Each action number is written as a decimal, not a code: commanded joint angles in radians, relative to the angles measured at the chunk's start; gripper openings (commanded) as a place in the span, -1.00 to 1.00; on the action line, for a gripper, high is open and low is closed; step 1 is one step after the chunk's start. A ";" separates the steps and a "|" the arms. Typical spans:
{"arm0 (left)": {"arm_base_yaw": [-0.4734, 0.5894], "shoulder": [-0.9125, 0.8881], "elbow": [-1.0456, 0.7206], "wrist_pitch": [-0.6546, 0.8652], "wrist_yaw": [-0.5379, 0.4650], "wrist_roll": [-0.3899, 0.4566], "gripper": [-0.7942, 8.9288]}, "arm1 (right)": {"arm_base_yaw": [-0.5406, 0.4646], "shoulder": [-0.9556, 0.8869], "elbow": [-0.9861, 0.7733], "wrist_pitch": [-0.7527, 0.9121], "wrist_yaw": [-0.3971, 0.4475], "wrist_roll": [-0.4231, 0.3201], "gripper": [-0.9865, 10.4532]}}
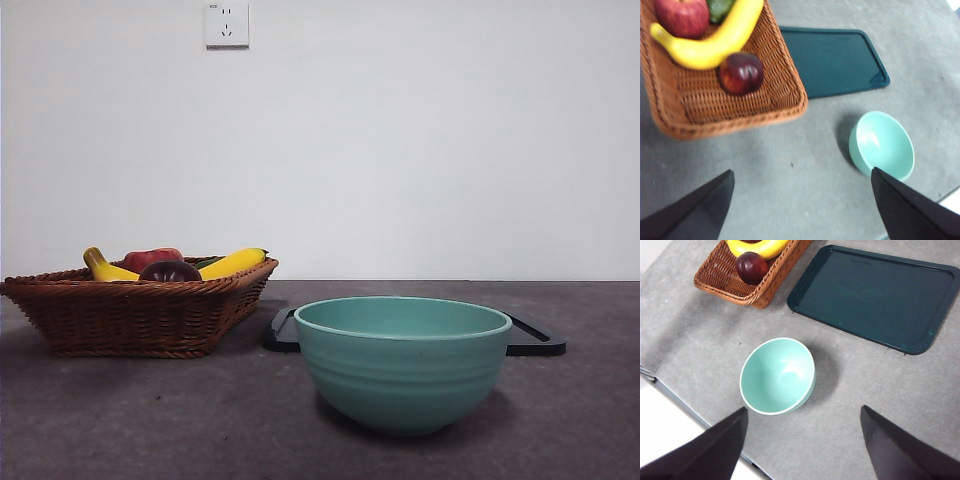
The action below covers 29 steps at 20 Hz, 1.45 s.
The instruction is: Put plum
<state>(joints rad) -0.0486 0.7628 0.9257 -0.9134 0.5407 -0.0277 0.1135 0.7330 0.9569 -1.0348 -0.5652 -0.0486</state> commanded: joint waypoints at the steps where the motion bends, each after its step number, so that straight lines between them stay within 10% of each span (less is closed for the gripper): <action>1: -0.026 0.072 0.079 0.023 -0.048 -0.018 0.06 | 0.004 0.005 0.021 0.010 -0.004 -0.004 -0.20; 18: -0.289 0.754 0.381 0.175 -0.430 -0.018 0.05 | 0.004 0.005 0.021 0.010 -0.003 -0.003 -0.20; 29: -0.307 0.993 0.381 0.301 -0.474 -0.017 0.05 | 0.004 0.005 0.021 0.010 -0.004 -0.003 -0.20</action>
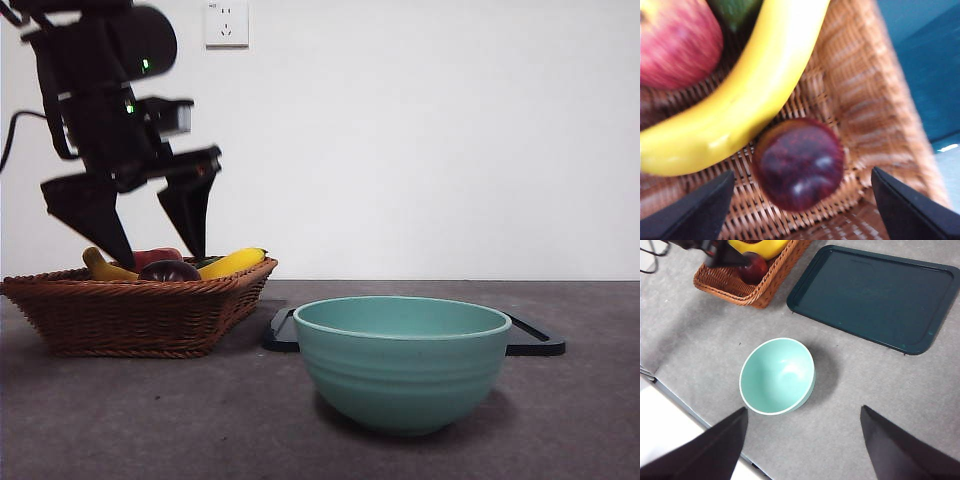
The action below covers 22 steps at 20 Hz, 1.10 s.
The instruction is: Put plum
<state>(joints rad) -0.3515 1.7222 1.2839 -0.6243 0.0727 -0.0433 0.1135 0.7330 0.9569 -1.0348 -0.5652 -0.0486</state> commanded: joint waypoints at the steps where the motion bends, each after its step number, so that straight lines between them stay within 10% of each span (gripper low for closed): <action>1: -0.005 0.047 0.023 0.019 -0.006 -0.002 0.05 | 0.004 0.005 0.021 0.010 -0.004 -0.003 -0.20; 22: -0.042 -0.071 0.038 0.016 0.025 -0.003 -0.28 | 0.004 0.005 0.021 0.014 -0.003 -0.003 -0.20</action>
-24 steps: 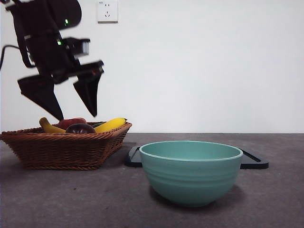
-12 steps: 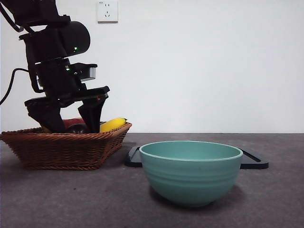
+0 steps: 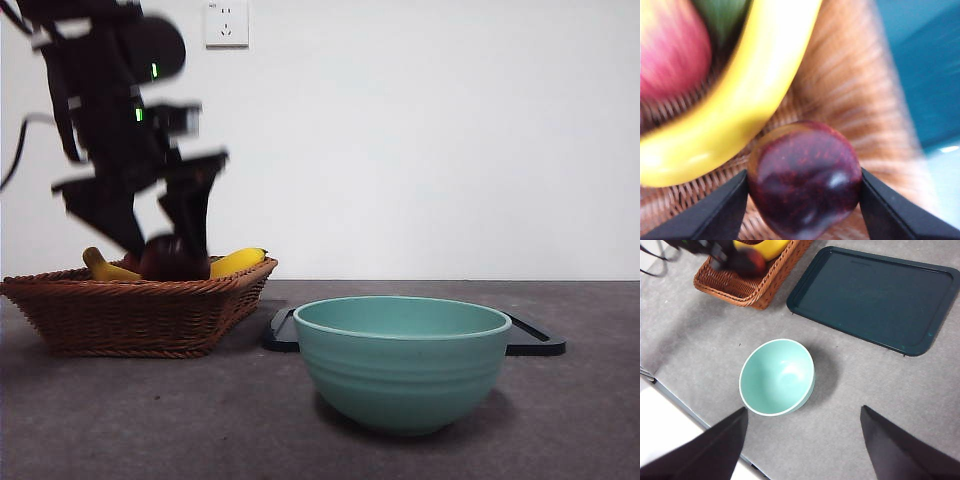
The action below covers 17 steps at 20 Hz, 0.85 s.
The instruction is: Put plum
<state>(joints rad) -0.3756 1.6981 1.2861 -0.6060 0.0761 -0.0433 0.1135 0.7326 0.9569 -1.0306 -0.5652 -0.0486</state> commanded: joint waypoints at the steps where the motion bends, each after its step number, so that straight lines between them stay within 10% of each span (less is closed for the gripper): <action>1: -0.032 -0.088 0.035 -0.012 0.046 -0.003 -0.28 | 0.004 0.005 0.021 0.010 -0.003 -0.004 -0.20; 17: -0.481 -0.084 0.035 -0.060 0.118 0.037 -0.28 | 0.004 0.005 0.021 0.013 -0.003 -0.004 -0.20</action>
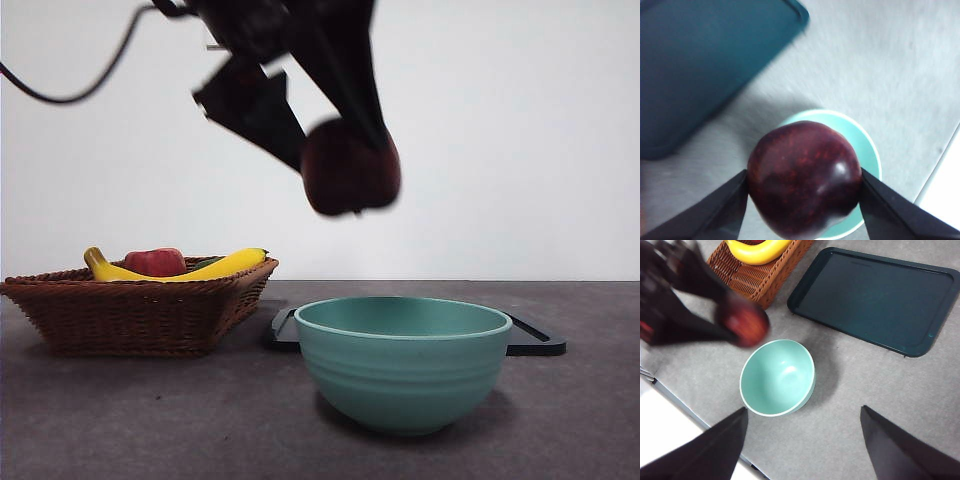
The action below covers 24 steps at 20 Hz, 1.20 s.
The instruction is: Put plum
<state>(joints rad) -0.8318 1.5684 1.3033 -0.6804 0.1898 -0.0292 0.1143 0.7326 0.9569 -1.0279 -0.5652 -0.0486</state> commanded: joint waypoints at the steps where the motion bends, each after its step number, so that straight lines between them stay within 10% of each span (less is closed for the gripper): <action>1: -0.039 0.077 0.018 0.021 0.004 0.027 -0.28 | 0.003 0.005 0.021 0.010 -0.003 -0.004 -0.20; 24: -0.112 0.303 0.049 0.028 -0.043 0.066 0.06 | 0.003 0.005 0.021 0.010 -0.003 -0.004 -0.20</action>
<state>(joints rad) -0.9318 1.8469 1.3277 -0.6582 0.1486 0.0357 0.1143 0.7326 0.9569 -1.0279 -0.5652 -0.0486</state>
